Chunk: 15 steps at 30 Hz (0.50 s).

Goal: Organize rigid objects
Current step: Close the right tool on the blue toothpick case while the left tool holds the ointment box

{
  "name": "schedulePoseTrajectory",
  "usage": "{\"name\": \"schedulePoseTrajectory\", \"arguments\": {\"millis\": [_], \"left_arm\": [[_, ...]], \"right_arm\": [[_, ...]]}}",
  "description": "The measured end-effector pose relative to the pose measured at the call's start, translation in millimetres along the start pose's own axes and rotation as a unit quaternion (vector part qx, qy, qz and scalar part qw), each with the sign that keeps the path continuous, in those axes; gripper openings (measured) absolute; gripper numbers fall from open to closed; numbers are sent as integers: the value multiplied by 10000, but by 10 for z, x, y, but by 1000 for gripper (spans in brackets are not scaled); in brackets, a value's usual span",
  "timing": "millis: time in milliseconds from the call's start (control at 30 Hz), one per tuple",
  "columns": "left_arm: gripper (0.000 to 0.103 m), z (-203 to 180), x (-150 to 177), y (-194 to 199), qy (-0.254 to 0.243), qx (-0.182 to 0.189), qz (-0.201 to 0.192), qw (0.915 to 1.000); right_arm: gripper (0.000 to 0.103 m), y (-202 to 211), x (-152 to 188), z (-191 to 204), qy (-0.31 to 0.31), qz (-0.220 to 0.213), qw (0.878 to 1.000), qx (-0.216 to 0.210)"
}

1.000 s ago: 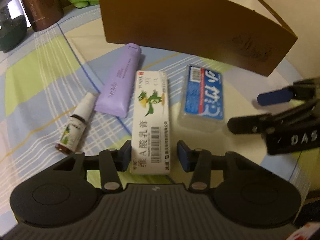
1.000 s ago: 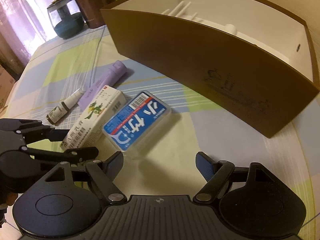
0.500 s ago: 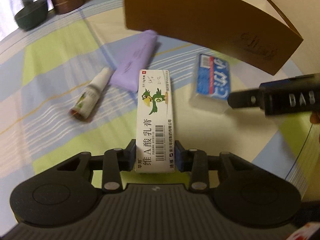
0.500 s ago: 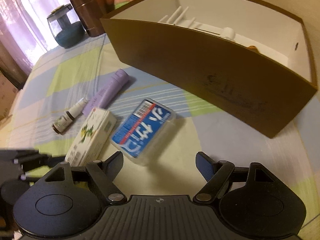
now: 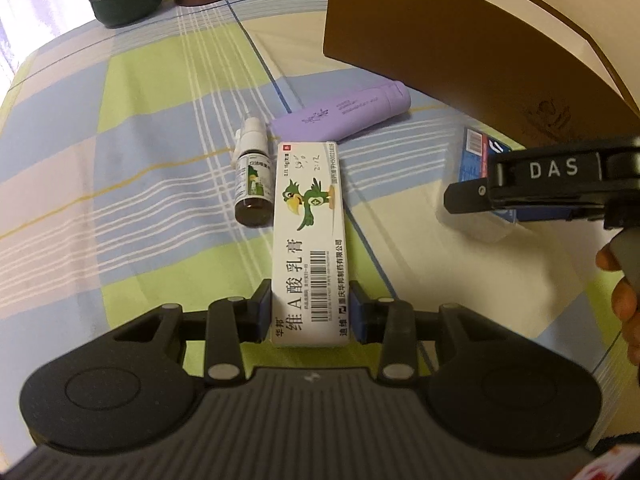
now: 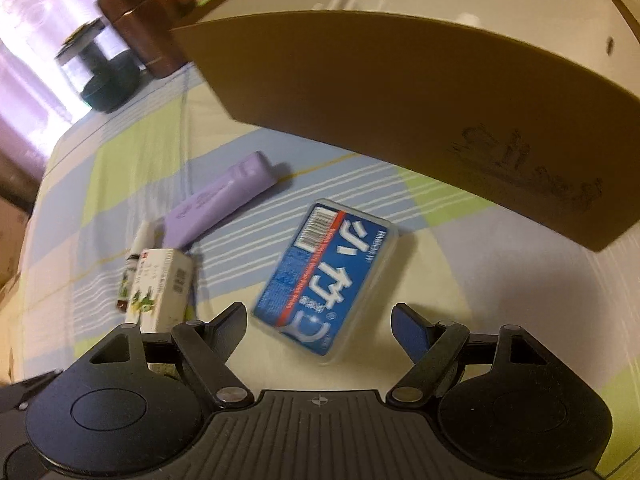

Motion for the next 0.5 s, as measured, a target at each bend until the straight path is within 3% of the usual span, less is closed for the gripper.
{"name": "schedulePoseTrajectory", "arguments": {"millis": [100, 200, 500], "left_arm": [[33, -25, -28, -15, -17, 24, 33, 10000], [34, -58, -70, -38, -20, 63, 53, 10000], [38, -224, -272, -164, -137, 66, 92, 9998]], "right_arm": [[75, 17, -10, -91, -1, 30, 9999, 148], [62, 59, 11, -146, 257, 40, 9994, 239], [67, 63, -40, -115, 1008, -58, 9934, 551]]}}
Point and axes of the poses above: each gripper's, at about its wrist camera, not at the fingertips, and y roughly against the way its jaws point, z to its left, x to its underside, the point moved 5 cm from there along -y, roughly the way its jaws point, and after that the axes turned 14 degrees about z, right-handed, at the moved point
